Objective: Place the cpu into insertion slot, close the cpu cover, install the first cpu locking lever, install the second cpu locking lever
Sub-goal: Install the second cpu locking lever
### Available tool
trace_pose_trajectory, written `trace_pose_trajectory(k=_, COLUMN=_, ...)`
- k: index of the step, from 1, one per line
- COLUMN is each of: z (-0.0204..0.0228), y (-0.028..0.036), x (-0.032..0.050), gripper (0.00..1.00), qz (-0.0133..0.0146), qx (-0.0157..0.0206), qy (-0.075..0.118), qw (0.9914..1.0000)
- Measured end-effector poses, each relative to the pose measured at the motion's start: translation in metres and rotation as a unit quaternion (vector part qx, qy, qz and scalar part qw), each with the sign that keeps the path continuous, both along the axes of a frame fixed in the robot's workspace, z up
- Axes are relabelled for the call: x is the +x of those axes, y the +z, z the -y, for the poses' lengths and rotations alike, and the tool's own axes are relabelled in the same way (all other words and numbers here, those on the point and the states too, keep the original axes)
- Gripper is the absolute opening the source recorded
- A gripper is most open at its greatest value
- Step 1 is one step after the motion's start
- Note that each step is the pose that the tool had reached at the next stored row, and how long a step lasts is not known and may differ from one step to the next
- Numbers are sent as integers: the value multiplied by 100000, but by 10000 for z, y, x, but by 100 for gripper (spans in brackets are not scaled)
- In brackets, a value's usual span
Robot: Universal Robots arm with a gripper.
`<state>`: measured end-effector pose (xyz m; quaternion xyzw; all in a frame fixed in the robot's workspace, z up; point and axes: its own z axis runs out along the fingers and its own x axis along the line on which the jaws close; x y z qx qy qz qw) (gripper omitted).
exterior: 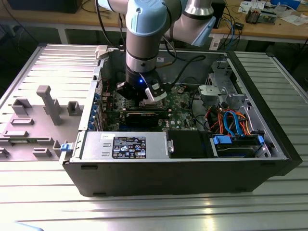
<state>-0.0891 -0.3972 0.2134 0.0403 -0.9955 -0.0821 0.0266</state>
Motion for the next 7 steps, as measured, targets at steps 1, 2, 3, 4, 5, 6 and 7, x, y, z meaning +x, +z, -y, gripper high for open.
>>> trace_pose_trajectory(k=1, z=0, y=12, x=0, gripper=11, qz=-1, qx=2, qy=-2, qw=100000)
trace_pose_trajectory(k=2, z=0, y=12, x=0, gripper=11, qz=1, qx=9, qy=-1, qw=100000)
trace_pose_trajectory(k=3, z=0, y=13, x=0, gripper=11, qz=-1, qx=1, qy=-2, qw=100000)
trace_pose_trajectory(k=4, z=0, y=13, x=0, gripper=11, qz=-1, qx=28, qy=-4, qw=100000)
trace_pose_trajectory(k=5, z=0, y=13, x=0, gripper=11, qz=-2, qx=60, qy=-3, qw=100000)
trace_pose_trajectory(k=6, z=0, y=13, x=0, gripper=11, qz=-3, qx=61, qy=0, qw=100000)
trace_pose_trajectory(k=7, z=0, y=13, x=0, gripper=11, qz=-1, qx=65, qy=-2, qw=100000)
